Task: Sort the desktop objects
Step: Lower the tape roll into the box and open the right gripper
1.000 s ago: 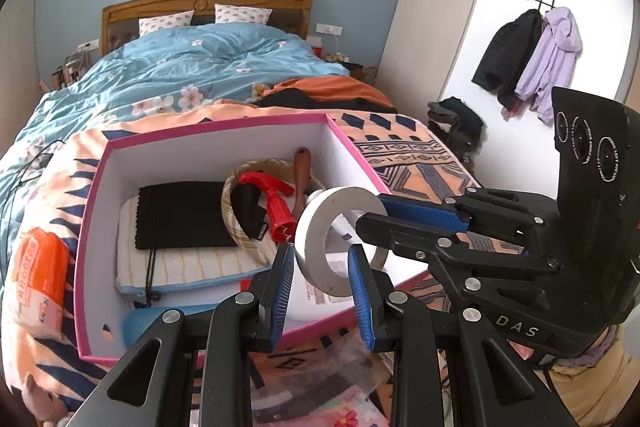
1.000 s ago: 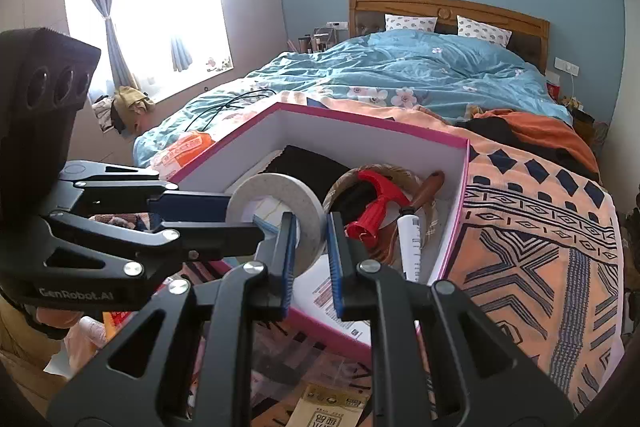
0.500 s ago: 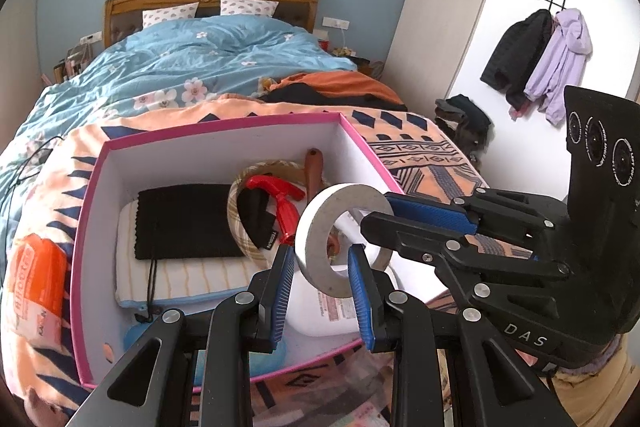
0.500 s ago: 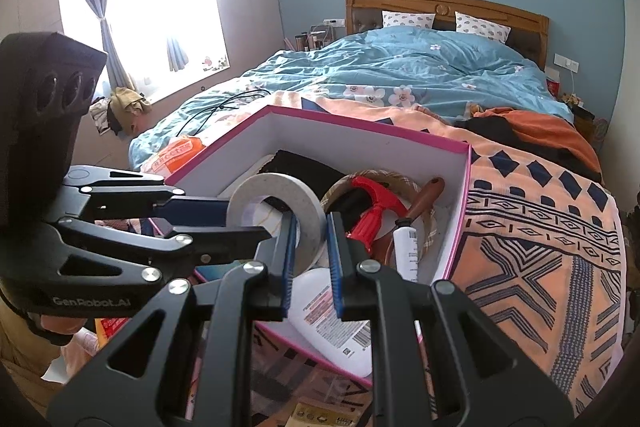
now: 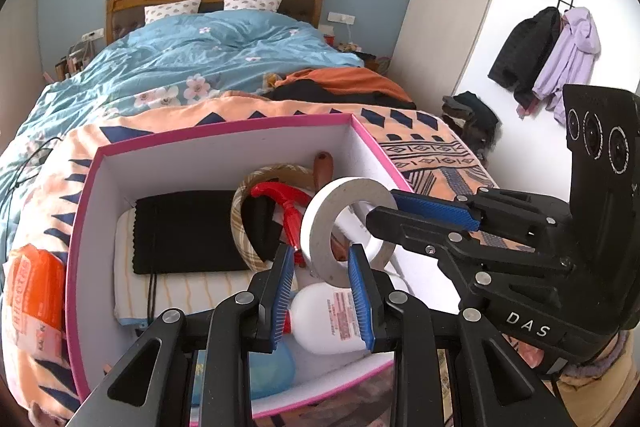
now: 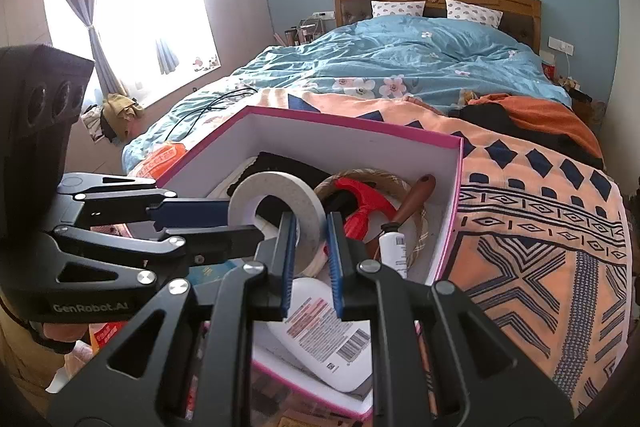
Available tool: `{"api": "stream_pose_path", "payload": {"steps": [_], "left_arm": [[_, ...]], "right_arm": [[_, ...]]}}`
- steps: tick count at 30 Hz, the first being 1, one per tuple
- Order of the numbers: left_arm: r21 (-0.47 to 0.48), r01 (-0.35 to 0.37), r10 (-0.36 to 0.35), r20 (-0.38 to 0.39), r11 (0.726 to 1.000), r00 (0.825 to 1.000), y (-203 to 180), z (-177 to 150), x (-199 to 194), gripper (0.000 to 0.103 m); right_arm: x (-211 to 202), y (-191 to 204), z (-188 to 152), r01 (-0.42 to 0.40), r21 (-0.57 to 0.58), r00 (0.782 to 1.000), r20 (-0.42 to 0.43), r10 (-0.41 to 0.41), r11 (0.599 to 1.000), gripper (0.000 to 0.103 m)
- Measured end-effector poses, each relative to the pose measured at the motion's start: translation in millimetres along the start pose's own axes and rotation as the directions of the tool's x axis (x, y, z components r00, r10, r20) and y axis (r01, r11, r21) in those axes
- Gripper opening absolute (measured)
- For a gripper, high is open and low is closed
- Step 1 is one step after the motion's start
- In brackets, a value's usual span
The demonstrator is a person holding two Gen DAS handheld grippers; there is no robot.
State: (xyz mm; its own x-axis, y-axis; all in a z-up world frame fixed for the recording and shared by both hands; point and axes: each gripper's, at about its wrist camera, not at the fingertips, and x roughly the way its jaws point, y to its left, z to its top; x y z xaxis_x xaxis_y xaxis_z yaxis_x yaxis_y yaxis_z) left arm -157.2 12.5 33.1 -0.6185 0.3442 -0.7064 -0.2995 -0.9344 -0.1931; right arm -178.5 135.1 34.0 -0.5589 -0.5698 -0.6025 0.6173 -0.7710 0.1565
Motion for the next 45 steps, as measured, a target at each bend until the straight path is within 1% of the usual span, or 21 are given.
{"api": "stream_pose_path", "payload": {"steps": [2, 5, 20, 27, 40, 45], "left_arm": [[0.0, -0.002, 0.002, -0.005, 1.0, 1.0, 1.0, 0.9, 3.4, 0.028], [-0.008, 0.003, -0.003, -0.014, 1.0, 1.0, 3.1, 2.1, 7.6, 0.023], [-0.041, 0.007, -0.009, -0.05, 0.999, 0.999, 12.1, 10.7, 26.7, 0.023], [-0.05, -0.002, -0.001, -0.065, 0.999, 0.998, 14.3, 15.6, 35.6, 0.023], [-0.069, -0.014, 0.007, -0.099, 0.997, 0.995, 20.4, 21.3, 50.7, 0.023], [-0.079, -0.025, 0.016, -0.115, 0.997, 0.993, 23.6, 23.6, 57.1, 0.021]], "right_arm": [[3.7, -2.5, 1.4, 0.0, 0.003, 1.0, -0.009, 0.0, 1.0, 0.017], [7.8, -3.1, 3.0, 0.008, -0.003, 1.0, -0.019, -0.008, 1.0, 0.017], [27.0, -8.8, 11.2, 0.042, -0.017, 0.997, -0.07, -0.044, 0.999, 0.017], [36.2, -11.9, 14.8, 0.056, -0.022, 0.994, -0.092, -0.058, 0.998, 0.017], [57.7, -20.3, 23.3, 0.077, -0.02, 0.983, -0.165, -0.079, 0.997, 0.017], [65.5, -22.6, 25.2, 0.092, -0.027, 0.978, -0.187, -0.096, 0.995, 0.017]]}}
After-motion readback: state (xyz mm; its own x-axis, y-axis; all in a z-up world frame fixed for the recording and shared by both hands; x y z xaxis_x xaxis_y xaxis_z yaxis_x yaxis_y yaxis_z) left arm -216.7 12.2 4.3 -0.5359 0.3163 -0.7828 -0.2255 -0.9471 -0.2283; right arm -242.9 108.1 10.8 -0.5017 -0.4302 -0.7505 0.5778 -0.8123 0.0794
